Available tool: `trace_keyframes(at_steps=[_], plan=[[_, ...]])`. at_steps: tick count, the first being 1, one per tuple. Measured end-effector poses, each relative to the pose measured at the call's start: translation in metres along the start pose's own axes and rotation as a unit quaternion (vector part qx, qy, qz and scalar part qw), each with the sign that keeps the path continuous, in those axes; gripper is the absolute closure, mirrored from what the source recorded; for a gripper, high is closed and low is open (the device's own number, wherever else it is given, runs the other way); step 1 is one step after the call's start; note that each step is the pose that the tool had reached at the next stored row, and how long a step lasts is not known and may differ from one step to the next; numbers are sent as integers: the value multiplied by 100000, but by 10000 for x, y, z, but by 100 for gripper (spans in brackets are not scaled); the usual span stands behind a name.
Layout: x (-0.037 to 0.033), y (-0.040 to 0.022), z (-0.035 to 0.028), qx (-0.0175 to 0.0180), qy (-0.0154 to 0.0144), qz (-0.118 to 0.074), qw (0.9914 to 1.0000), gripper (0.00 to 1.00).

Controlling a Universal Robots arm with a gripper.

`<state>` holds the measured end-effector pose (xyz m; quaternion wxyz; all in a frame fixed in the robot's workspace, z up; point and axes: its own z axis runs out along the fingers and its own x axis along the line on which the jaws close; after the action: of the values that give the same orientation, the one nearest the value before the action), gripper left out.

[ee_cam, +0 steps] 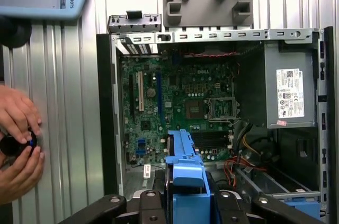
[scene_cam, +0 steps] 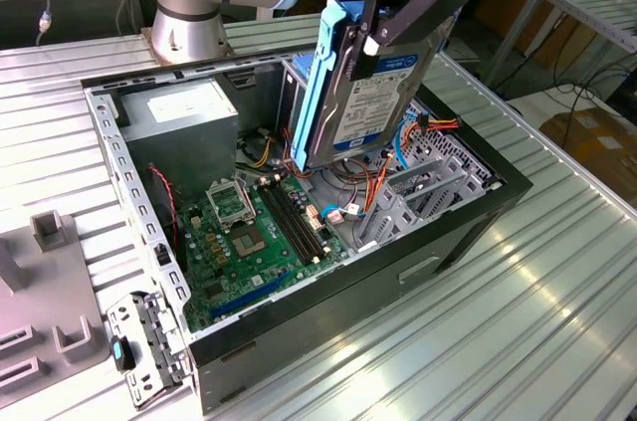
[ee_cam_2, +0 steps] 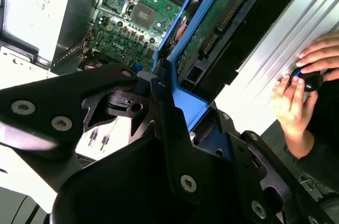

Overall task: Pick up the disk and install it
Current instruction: 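Insert the disk into the insertion slot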

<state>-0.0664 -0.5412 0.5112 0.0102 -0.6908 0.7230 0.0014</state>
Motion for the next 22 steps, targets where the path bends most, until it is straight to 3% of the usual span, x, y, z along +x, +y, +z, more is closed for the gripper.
trace_keyframes(at_steps=[8,22], plan=[[-3,-80,7,0,4,-1,100000,63],[6,-84,17,2,4,0,100000,63]])
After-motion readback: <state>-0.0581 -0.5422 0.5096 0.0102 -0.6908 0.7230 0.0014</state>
